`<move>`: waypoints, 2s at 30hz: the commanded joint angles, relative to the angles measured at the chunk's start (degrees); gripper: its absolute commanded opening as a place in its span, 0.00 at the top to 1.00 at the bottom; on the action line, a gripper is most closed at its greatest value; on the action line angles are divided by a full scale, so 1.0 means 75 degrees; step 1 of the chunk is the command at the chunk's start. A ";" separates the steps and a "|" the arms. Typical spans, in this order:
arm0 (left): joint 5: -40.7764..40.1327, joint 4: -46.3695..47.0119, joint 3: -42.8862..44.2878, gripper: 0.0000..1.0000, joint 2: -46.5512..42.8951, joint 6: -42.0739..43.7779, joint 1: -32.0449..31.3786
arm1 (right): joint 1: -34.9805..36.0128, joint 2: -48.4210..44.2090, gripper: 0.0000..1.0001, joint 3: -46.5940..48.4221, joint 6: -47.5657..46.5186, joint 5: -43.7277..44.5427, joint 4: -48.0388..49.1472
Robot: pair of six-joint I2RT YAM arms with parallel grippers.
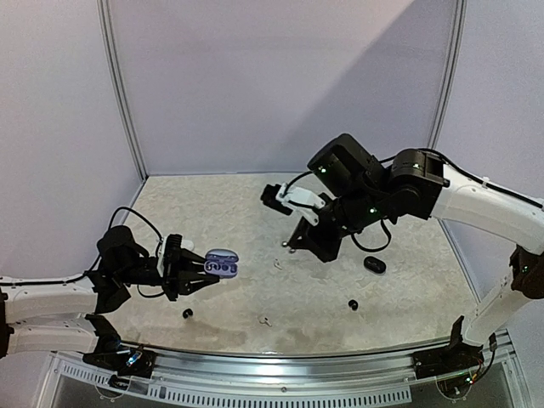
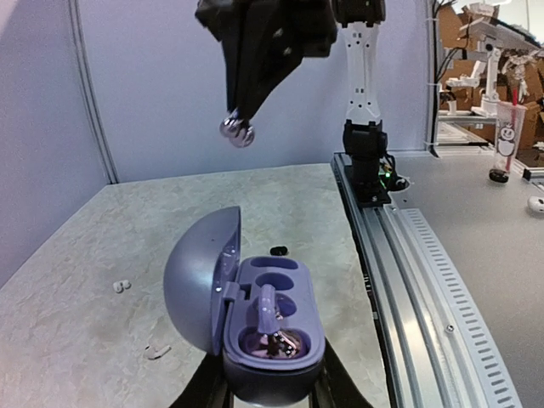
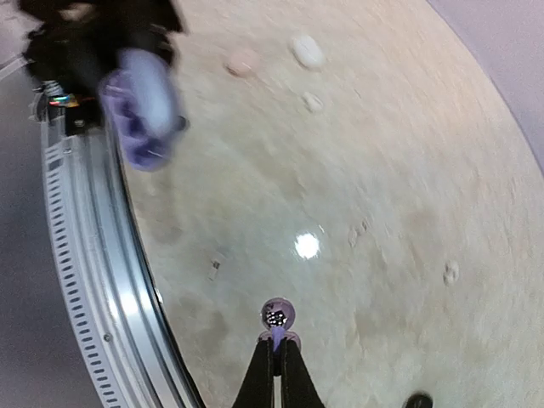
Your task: Insert the wireless bluetooth earbuds into the charging case
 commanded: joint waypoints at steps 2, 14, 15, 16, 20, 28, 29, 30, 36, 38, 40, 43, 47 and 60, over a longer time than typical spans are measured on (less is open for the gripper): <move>0.0702 -0.0212 0.0423 1.00 0.0194 0.0303 -0.0128 | 0.0876 0.0432 1.00 0.1035 -0.2070 -0.1306 0.0386; 0.0881 -0.0579 0.0662 1.00 0.0299 0.0606 -0.0270 | 0.1369 0.1819 1.00 0.2599 -0.3531 -0.1356 0.0108; 0.0874 -0.0579 0.0658 1.00 0.0298 0.0595 -0.0270 | 0.1374 0.1958 1.00 0.2688 -0.3588 -0.1314 0.0009; 0.0859 -0.0581 0.0658 1.00 0.0299 0.0581 -0.0270 | 0.1376 0.2035 1.00 0.2768 -0.3658 -0.1294 -0.0075; 0.0855 -0.0534 0.0635 1.00 0.0323 0.0582 -0.0270 | 0.1376 0.2259 1.00 0.2824 -0.3795 -0.1243 -0.0144; 0.0853 -0.0465 0.0578 1.00 0.0323 0.0580 -0.0270 | 0.1376 0.2451 1.00 0.2772 -0.3817 -0.0839 -0.0367; 0.0850 -0.0464 0.0576 1.00 0.0323 0.0570 -0.0270 | 0.1376 0.2478 1.00 0.2770 -0.3814 -0.0789 -0.0388; 0.0850 -0.0468 0.0576 1.00 0.0311 0.0579 -0.0270 | 0.1373 0.2499 1.00 0.2762 -0.3812 -0.0751 -0.0381; 0.0835 -0.0384 0.0532 1.00 0.0311 0.0592 -0.0305 | 0.1376 0.2620 1.00 0.2747 -0.3801 -0.0678 -0.0350; 0.0828 -0.0361 0.0525 1.00 0.0308 0.0585 -0.0317 | 0.1374 0.2656 1.00 0.2748 -0.3806 -0.0669 -0.0316; 0.0828 -0.0348 0.0517 1.00 0.0309 0.0607 -0.0328 | 0.1376 0.2669 1.00 0.2748 -0.3821 -0.0663 -0.0299; 0.0837 -0.0335 0.0496 1.00 0.0299 0.0646 -0.0339 | 0.1372 0.2720 1.00 0.2757 -0.3844 -0.0476 -0.0320; 0.0837 -0.0313 0.0480 1.00 0.0312 0.0663 -0.0351 | 0.1369 0.2831 1.00 0.2790 -0.3881 -0.0309 -0.0327; 0.0794 -0.0278 0.0435 1.00 0.0286 0.0652 -0.0376 | 0.1371 0.3029 1.00 0.2878 -0.3644 0.0406 -0.0620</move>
